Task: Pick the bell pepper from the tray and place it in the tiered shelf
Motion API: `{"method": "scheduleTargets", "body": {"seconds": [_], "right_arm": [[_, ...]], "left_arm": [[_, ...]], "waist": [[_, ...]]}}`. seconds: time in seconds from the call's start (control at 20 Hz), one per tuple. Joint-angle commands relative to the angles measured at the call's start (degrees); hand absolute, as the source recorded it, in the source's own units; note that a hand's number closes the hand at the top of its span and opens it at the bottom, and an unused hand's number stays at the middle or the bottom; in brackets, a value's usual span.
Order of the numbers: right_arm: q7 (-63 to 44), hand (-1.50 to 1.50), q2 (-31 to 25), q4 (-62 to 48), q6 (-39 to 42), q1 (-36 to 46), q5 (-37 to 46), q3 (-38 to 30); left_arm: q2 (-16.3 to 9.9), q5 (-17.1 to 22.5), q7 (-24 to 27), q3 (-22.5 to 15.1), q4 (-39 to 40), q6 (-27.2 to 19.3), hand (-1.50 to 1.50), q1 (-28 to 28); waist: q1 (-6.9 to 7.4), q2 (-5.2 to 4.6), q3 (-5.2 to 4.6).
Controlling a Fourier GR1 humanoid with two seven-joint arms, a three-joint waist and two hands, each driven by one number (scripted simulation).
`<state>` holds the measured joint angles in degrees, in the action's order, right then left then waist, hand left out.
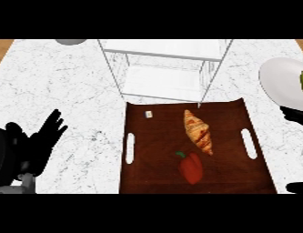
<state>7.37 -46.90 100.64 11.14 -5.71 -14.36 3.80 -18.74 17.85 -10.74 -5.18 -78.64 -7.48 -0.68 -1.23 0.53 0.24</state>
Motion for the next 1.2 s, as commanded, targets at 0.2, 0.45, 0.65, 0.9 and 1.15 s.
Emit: {"method": "scheduleTargets", "body": {"seconds": [0.2, 0.45, 0.65, 0.9, 1.15], "right_arm": [[-23.9, -1.50, -6.9, 24.8, -0.4, -2.9, -0.7, 1.3], [-42.7, -1.50, -3.0, 28.5, -7.5, 7.5, 4.3, 7.2], [-51.7, -1.50, 1.6, 27.6, -11.5, 11.9, 17.7, 17.8], [-64.2, -1.50, 6.8, 23.9, -8.2, 21.8, 20.1, 23.2], [-68.0, -1.50, 13.1, 20.0, -6.1, 23.4, 27.9, 31.7]], "left_arm": [[0.9, -0.8, -2.5, -0.4, 0.5, -0.6, 0.00, 1.1], [0.7, 0.0, -3.8, 0.8, 3.8, 1.6, 0.00, -3.6], [-0.2, -0.2, -3.7, 1.0, 2.9, 3.2, 0.00, -2.7], [2.0, -2.2, -2.9, 0.0, 4.1, 1.9, 0.00, -2.6], [1.0, -2.9, -7.4, 0.1, -1.8, 0.5, 0.00, -1.2]], "waist": [[-0.07, -0.08, -0.43], [1.58, -0.66, -0.41], [2.24, -0.68, -0.39], [2.34, -0.72, -0.36], [2.25, -0.49, -0.26]]}}
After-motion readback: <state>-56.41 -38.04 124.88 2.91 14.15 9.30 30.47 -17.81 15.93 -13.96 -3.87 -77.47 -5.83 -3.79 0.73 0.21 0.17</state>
